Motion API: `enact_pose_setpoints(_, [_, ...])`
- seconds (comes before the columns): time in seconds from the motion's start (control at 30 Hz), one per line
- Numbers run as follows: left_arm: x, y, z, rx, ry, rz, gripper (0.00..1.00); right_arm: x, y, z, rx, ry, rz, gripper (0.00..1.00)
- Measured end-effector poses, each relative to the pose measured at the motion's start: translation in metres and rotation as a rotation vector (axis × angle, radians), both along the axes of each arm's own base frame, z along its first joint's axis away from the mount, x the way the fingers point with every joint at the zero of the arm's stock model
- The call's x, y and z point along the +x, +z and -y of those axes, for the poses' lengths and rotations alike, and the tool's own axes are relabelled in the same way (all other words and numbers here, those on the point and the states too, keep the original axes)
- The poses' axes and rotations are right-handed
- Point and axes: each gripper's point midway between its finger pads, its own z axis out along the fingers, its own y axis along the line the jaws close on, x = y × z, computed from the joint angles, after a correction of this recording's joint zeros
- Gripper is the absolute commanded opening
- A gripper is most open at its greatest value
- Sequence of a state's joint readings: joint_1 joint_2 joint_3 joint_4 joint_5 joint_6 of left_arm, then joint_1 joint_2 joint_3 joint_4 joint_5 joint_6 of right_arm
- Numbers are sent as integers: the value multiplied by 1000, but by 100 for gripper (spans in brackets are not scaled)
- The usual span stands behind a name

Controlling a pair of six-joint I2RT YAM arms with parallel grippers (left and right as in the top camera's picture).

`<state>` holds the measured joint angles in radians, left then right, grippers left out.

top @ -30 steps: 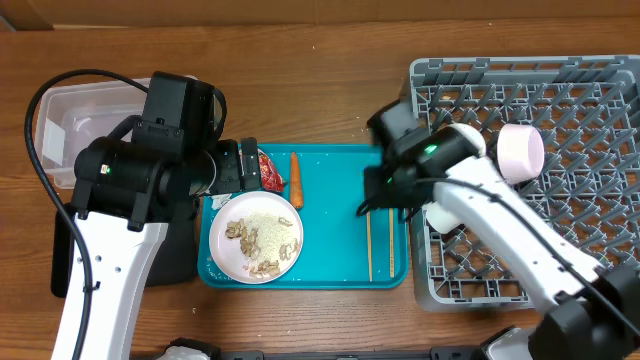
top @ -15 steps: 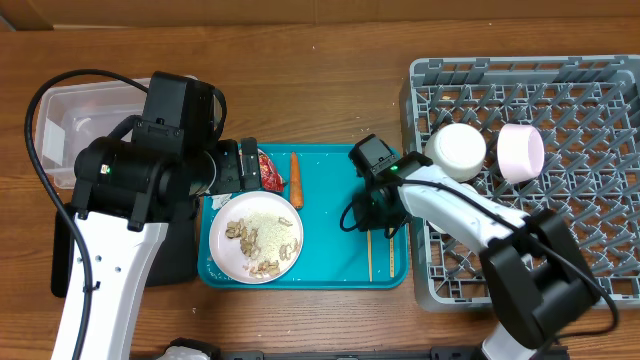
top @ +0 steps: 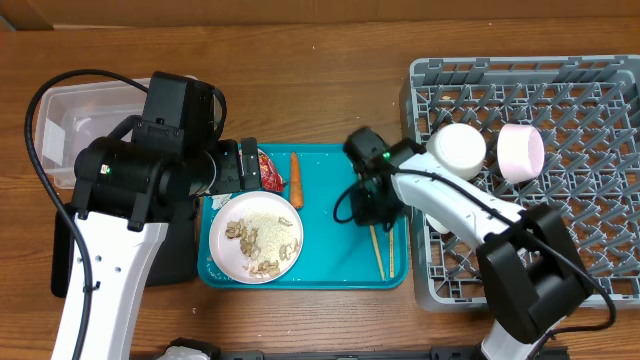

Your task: Sort waste into correct bins and load items into the dishwasher

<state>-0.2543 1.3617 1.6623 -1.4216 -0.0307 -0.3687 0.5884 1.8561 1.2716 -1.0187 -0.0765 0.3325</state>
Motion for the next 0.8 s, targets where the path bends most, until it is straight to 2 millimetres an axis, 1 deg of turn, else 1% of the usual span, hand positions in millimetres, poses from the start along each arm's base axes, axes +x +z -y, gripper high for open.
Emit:
enact_pose_setpoints(0.07, [0, 0, 0, 0, 0, 0, 100, 11, 22, -8, 31, 2, 47, 4])
enact_pose_setpoints(0.13, [0, 0, 0, 0, 0, 0, 100, 26, 52, -16, 78, 1, 128, 4])
enact_pose_setpoints(0.2, [0, 0, 0, 0, 0, 0, 100, 39, 87, -18, 121, -9, 225, 4])
enact_pose_setpoints(0.27, [0, 0, 0, 0, 0, 0, 100, 49, 117, -11, 141, -33, 313, 4])
enact_pose_setpoints(0.3, [0, 0, 0, 0, 0, 0, 100, 56, 134, 2, 134, -60, 370, 4])
enact_pose_setpoints(0.33, [0, 0, 0, 0, 0, 0, 100, 57, 138, 6, 130, -70, 384, 4])
enact_pose_setpoints(0.37, [0, 0, 0, 0, 0, 0, 100, 61, 146, 19, 108, -90, 410, 4])
enact_pose_setpoints(0.43, [0, 0, 0, 0, 0, 0, 100, 69, 150, 42, 63, -124, 438, 4])
enact_pose_setpoints(0.53, [0, 0, 0, 0, 0, 0, 100, 83, 145, 71, 3, -153, 450, 4])
enact_pose_setpoints(0.63, [0, 0, 0, 0, 0, 0, 100, 93, 132, 94, -44, -181, 437, 4])
enact_pose_setpoints(0.7, [0, 0, 0, 0, 0, 0, 100, 94, 117, 107, -78, -189, 402, 4])
enact_pose_setpoints(0.73, [0, 0, 0, 0, 0, 0, 100, 94, 110, 111, -92, -190, 383, 7])
enact_pose_setpoints(0.8, [0, 0, 0, 0, 0, 0, 100, 93, 94, 118, -122, -182, 341, 24])
